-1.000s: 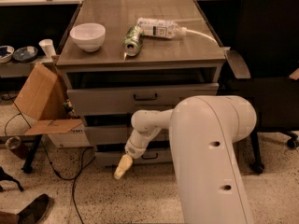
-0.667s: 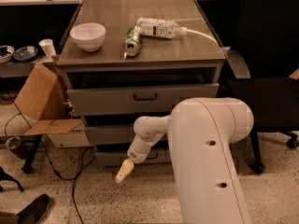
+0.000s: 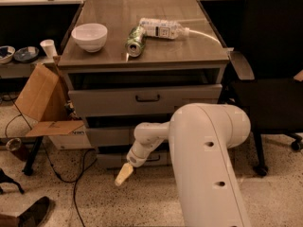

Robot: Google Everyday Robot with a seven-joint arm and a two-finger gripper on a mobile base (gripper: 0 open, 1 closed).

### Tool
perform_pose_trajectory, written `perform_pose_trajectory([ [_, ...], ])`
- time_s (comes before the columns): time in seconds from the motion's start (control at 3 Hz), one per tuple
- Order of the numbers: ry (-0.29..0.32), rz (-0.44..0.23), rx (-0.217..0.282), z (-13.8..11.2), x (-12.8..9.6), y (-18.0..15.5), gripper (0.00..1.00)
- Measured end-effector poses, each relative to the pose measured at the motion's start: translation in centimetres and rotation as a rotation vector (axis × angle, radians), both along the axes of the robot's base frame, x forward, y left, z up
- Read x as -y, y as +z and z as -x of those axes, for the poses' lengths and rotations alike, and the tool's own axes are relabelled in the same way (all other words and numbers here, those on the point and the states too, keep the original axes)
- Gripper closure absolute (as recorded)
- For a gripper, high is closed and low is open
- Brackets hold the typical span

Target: Open bottom drawer

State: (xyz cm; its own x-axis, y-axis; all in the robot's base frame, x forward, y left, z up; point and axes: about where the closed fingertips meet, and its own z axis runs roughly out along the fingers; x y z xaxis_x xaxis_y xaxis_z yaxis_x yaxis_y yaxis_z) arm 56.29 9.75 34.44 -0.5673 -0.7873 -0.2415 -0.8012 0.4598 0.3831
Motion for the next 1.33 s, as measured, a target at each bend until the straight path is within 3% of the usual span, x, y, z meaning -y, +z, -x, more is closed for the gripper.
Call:
perform_pose_trajectory([
  [0.67,0.027,-0.147,0.146,-2.7,-2.8,-5.2,0.0],
  [1.33,0.023,-0.266,0.303,-7.4,-6.0,-7.5,0.0],
])
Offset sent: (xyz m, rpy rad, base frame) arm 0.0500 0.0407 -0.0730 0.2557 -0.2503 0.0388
